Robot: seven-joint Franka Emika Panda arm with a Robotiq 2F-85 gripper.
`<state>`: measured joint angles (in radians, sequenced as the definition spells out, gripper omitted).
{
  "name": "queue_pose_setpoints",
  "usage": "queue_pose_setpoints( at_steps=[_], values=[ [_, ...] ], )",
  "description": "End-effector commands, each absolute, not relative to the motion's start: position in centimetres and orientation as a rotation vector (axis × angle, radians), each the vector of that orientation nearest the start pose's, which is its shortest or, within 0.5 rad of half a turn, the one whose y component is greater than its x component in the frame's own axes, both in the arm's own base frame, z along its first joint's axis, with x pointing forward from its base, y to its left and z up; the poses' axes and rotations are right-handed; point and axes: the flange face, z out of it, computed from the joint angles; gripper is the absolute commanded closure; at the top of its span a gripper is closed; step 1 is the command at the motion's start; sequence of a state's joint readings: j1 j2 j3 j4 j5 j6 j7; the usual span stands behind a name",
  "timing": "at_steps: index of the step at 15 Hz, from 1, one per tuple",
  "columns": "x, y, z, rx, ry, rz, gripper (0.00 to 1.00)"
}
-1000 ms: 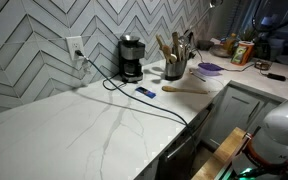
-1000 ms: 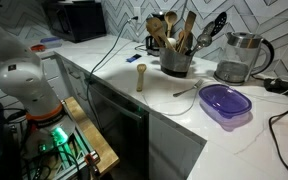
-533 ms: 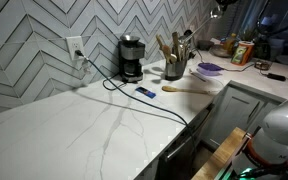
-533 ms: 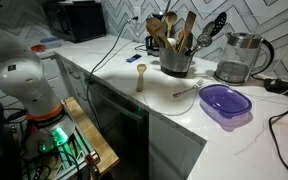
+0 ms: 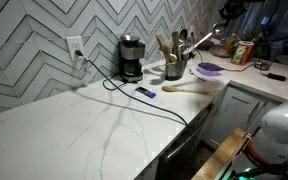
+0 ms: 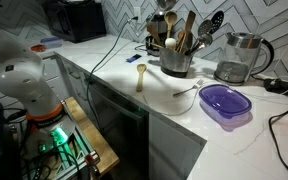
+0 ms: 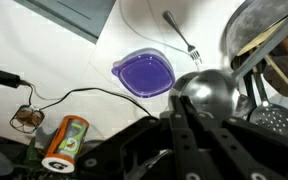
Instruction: Remove the metallic soup ladle from the utensils bucket and place it on the table
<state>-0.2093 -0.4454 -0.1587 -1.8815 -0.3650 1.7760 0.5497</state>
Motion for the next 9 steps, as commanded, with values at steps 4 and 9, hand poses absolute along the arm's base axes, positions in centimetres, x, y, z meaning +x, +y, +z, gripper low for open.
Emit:
queue_pose_setpoints(
  at_steps=[4,9],
  values=[
    [38.6,-21.5,67.5,-2.889,1.426,-0.415,0.99],
    [41.2,-21.3,62.0,-2.779,1.390,-0.227,0.99]
  ],
)
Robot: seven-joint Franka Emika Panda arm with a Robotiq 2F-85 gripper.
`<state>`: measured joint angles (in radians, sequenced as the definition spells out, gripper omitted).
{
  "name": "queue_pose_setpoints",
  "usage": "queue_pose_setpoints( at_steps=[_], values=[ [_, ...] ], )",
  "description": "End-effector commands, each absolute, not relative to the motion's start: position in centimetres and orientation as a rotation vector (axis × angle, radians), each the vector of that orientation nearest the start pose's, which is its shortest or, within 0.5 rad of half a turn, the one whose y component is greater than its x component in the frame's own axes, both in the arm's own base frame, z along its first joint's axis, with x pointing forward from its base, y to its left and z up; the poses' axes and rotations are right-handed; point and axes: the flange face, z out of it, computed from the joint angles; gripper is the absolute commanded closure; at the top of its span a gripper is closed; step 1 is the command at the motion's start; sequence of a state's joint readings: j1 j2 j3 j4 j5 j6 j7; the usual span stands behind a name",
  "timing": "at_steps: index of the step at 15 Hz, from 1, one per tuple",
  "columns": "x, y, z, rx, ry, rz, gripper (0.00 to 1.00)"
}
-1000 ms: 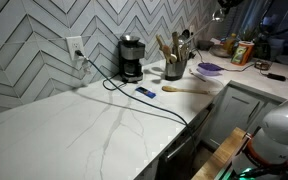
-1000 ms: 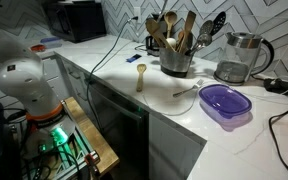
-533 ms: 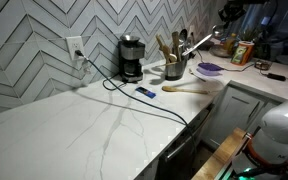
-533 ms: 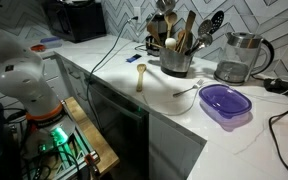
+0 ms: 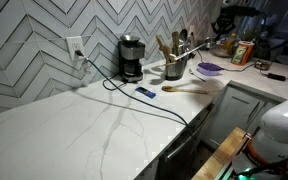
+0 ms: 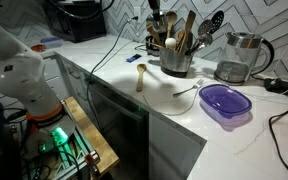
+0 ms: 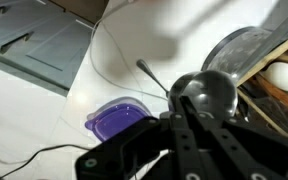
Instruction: Remove the metallic soup ladle from the utensils bucket and place it on the table
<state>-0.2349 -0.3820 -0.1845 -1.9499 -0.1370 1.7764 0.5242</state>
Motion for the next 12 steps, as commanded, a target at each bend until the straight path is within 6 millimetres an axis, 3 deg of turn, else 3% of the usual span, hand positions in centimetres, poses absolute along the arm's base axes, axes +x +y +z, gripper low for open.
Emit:
queue_pose_setpoints(
  at_steps=[1,5,12],
  values=[
    [41.7,-21.3,60.7,-2.755,1.396,-0.192,0.99],
    [43.1,-21.5,55.7,-2.675,1.425,-0.054,0.99],
    [43.6,-22.7,48.7,-2.531,1.513,0.036,0.99]
  ],
)
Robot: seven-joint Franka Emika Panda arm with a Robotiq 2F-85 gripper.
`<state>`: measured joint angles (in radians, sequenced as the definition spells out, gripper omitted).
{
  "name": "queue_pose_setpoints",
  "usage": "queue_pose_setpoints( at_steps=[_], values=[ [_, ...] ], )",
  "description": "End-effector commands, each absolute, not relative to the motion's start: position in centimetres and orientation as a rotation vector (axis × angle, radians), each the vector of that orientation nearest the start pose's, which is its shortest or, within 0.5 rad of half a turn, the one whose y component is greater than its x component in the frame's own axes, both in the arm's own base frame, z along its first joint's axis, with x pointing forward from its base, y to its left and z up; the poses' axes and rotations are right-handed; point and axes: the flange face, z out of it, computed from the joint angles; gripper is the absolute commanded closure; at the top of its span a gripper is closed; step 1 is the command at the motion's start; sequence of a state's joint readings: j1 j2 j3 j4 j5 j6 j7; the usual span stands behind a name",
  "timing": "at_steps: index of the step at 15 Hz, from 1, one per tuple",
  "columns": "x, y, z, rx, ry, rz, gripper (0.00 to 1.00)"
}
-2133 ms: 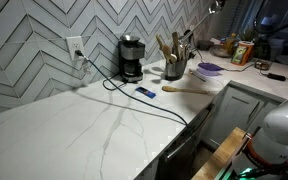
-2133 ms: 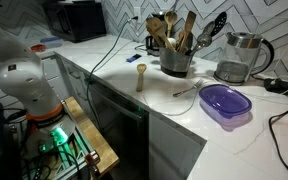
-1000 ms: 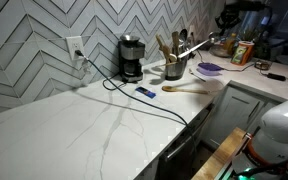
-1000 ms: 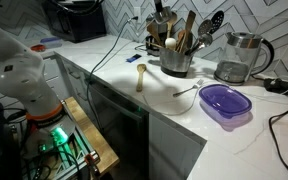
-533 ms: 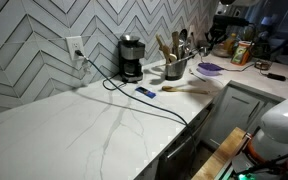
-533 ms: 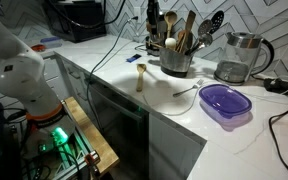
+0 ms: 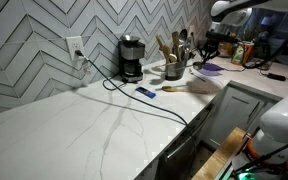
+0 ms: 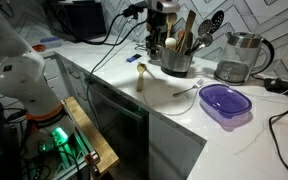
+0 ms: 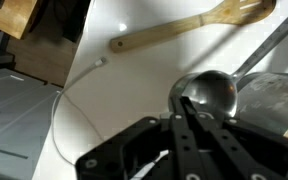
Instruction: Remove the metallic soup ladle from the utensils bucket and place it on the table
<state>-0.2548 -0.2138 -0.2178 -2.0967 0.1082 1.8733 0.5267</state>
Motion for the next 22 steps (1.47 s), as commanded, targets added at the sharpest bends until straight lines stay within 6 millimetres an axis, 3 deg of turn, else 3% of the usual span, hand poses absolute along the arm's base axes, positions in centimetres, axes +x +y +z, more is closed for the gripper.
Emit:
queue_pose_setpoints(
  at_steps=[1,10,22],
  values=[
    [43.6,-22.8,47.8,-2.520,1.525,0.040,0.99],
    [43.4,-23.4,42.0,-2.442,1.690,0.048,0.99],
    [43.3,-23.6,39.1,-2.358,1.918,0.037,0.99]
  ],
)
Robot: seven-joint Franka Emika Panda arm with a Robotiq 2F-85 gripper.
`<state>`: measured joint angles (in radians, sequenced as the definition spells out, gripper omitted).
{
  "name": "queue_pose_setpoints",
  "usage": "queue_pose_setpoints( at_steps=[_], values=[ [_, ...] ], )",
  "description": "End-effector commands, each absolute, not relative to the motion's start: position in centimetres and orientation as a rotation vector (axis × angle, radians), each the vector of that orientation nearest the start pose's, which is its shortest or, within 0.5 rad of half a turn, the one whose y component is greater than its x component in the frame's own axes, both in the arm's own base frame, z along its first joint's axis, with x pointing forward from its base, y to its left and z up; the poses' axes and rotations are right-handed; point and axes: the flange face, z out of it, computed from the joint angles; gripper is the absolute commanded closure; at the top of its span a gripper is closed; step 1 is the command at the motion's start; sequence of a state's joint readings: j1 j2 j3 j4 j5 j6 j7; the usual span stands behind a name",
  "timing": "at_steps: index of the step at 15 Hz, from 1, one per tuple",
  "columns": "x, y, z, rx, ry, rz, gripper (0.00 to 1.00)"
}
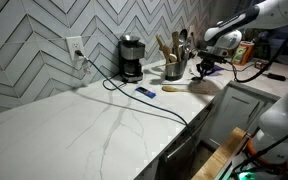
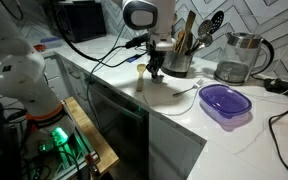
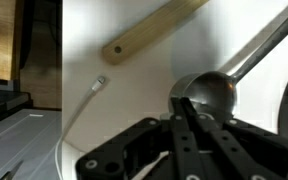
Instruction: Remove the metallic soup ladle from the utensils bucket and place it on the table
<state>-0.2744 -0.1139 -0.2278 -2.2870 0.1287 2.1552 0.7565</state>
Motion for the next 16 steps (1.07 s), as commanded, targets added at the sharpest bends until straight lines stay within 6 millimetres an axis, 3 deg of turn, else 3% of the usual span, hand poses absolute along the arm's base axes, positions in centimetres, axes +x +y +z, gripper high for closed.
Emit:
queue_pose_setpoints(
  at_steps=[1,3,4,5,9,14,16],
  values=[
    [43.4,-23.5,39.1,-2.360,1.927,0.037,0.99],
    [43.6,-23.3,39.1,-2.367,1.934,0.040,0.99],
    [43.6,-23.1,39.0,-2.376,1.930,0.050,0.71],
    [43.7,-23.0,39.1,-2.390,1.921,0.048,0.71],
    [43.8,-22.1,40.4,-2.450,1.859,0.016,0.42],
    [42.2,-19.8,45.3,-2.740,1.621,-0.079,0.04],
    [41.0,-18.5,48.0,-2.857,1.510,-0.140,0.00]
  ],
)
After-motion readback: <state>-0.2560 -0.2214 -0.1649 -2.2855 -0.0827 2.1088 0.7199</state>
